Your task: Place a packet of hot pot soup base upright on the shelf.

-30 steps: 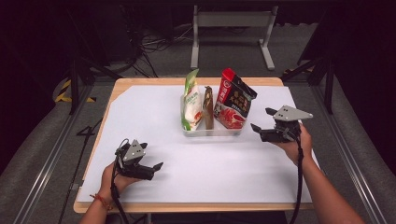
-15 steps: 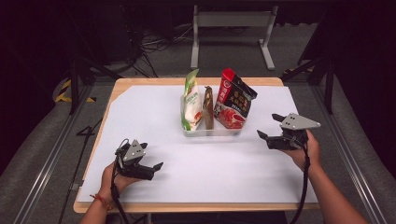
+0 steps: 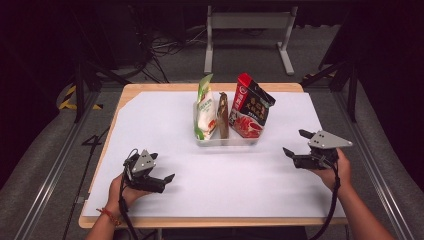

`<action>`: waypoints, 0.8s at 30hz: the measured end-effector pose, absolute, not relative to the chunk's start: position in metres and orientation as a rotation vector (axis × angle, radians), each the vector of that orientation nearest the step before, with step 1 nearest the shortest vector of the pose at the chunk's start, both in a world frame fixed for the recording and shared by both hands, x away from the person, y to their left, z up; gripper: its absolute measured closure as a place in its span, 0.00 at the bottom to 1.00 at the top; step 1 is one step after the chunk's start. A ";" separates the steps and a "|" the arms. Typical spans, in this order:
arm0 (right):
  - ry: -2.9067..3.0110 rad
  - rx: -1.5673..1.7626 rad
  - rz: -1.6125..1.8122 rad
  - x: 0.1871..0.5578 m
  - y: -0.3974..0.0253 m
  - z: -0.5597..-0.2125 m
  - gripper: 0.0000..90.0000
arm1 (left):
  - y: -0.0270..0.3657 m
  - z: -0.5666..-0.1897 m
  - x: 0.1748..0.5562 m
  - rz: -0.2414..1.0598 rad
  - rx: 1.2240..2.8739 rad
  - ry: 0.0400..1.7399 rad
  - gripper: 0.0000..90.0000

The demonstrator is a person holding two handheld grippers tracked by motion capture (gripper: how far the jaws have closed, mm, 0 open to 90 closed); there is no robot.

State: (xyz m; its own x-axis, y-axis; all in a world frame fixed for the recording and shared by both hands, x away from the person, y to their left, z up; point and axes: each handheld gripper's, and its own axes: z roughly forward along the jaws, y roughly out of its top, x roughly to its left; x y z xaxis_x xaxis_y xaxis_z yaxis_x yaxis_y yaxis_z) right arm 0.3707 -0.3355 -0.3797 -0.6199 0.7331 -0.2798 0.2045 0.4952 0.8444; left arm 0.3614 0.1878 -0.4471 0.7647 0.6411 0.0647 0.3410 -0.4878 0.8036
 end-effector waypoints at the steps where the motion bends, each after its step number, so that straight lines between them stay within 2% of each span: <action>1: 2.104 0.770 1.065 0.370 -0.336 -0.381 0.21 | 0.188 -0.447 0.361 0.456 2.121 0.733 0.08; 24: 2.117 0.769 1.060 0.335 -0.371 -0.413 0.20 | 0.187 -0.447 0.361 0.455 2.125 0.730 0.08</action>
